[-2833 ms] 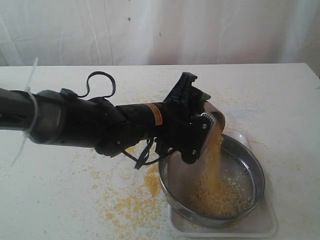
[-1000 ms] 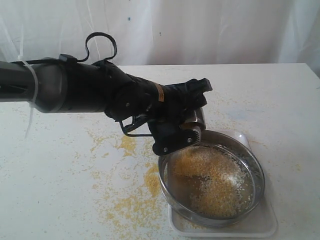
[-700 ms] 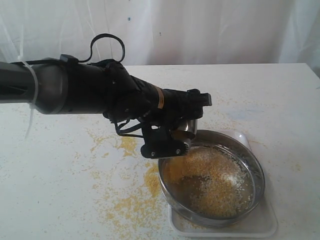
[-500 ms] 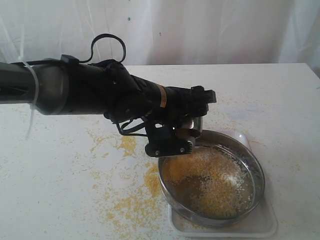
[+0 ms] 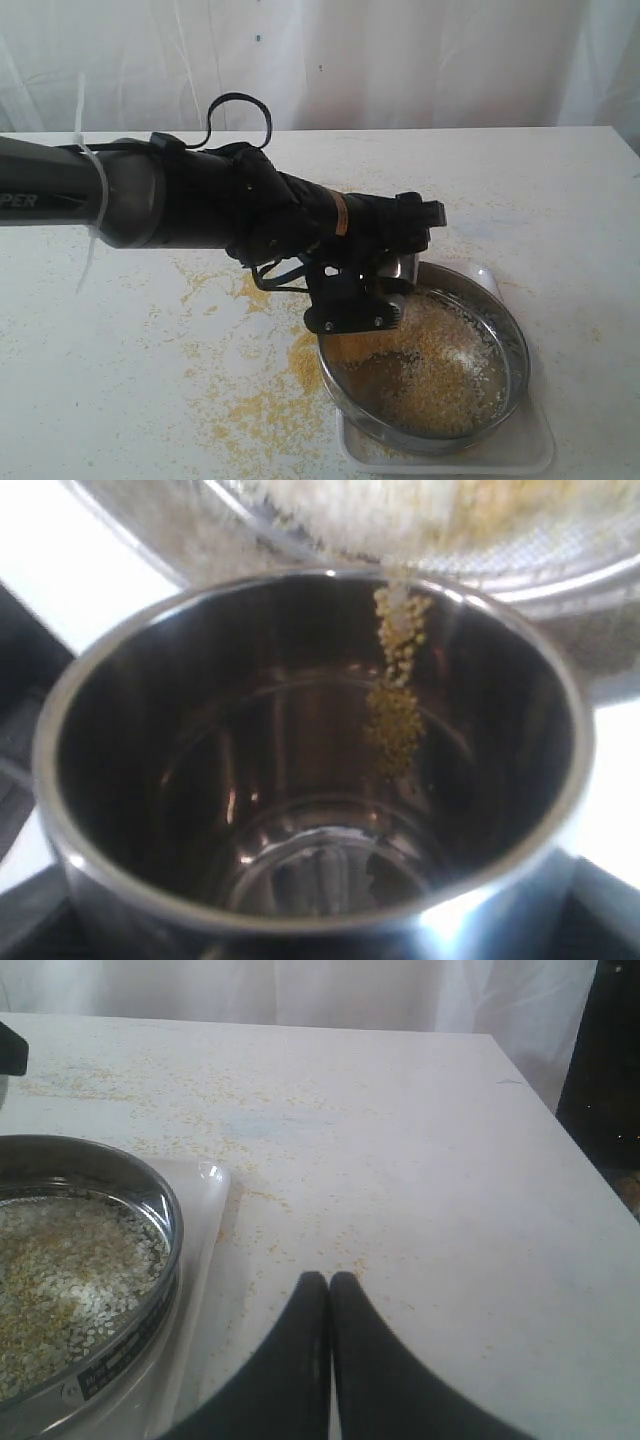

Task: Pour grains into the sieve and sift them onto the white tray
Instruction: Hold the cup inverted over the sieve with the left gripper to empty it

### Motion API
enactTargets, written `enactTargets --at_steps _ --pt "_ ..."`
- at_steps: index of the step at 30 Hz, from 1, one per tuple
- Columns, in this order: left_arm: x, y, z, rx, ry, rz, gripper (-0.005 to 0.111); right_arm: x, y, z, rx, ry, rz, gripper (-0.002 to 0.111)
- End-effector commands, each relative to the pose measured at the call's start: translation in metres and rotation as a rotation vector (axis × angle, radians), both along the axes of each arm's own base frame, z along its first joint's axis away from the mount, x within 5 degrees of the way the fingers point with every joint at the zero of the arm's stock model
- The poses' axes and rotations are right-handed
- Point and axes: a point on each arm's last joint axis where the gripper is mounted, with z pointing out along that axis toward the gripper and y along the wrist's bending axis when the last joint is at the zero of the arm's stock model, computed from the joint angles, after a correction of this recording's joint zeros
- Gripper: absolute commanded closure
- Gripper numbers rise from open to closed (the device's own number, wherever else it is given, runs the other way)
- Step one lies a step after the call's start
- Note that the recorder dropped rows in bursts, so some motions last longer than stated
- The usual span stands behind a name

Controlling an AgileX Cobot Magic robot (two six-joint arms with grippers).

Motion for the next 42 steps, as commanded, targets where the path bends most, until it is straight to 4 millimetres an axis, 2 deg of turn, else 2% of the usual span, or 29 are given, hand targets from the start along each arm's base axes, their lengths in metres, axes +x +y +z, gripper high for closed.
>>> enactTargets --at_steps 1,5,11,15,19,24,27,29,31,35,39,42 --pt "-0.012 -0.007 0.000 0.167 -0.063 -0.108 0.107 0.000 0.000 0.000 -0.009 -0.007 0.010 0.108" --pt "-0.014 -0.013 0.007 0.053 -0.055 -0.084 0.107 0.000 0.000 0.000 -0.009 -0.007 0.010 0.108" --pt "-0.018 -0.013 -0.003 0.203 -0.071 -0.126 0.107 0.000 0.000 0.000 -0.009 -0.007 0.010 0.108" --pt "-0.014 -0.016 0.005 0.035 -0.054 -0.081 0.107 0.000 0.000 0.000 -0.009 -0.007 0.010 0.108" --pt "-0.016 -0.012 0.000 0.179 -0.083 -0.121 0.107 0.000 0.000 0.000 -0.009 -0.007 0.010 0.108" --pt "-0.010 -0.008 0.000 0.137 -0.075 -0.091 0.107 0.000 0.000 0.000 -0.009 -0.007 0.010 0.108" --pt "-0.009 -0.008 -0.001 0.195 -0.108 -0.125 0.107 0.000 0.000 0.000 -0.009 -0.007 0.010 0.108" --pt "-0.007 -0.006 0.002 0.150 -0.111 -0.111 0.107 0.000 0.000 0.000 -0.009 -0.007 0.010 0.108" --pt "-0.003 -0.008 0.005 0.022 -0.076 -0.064 0.107 0.000 0.000 0.000 -0.009 -0.007 0.010 0.108" --pt "-0.002 -0.007 0.000 0.094 -0.102 -0.103 0.107 0.000 0.000 0.000 -0.009 -0.007 0.010 0.108" --pt "0.000 -0.011 0.003 -0.098 -0.041 -0.026 0.107 0.000 0.000 0.000 -0.011 -0.007 0.010 0.108" --pt "0.000 -0.012 0.003 -0.087 -0.061 -0.044 0.107 0.000 0.000 0.000 -0.011 -0.007 0.010 0.108"
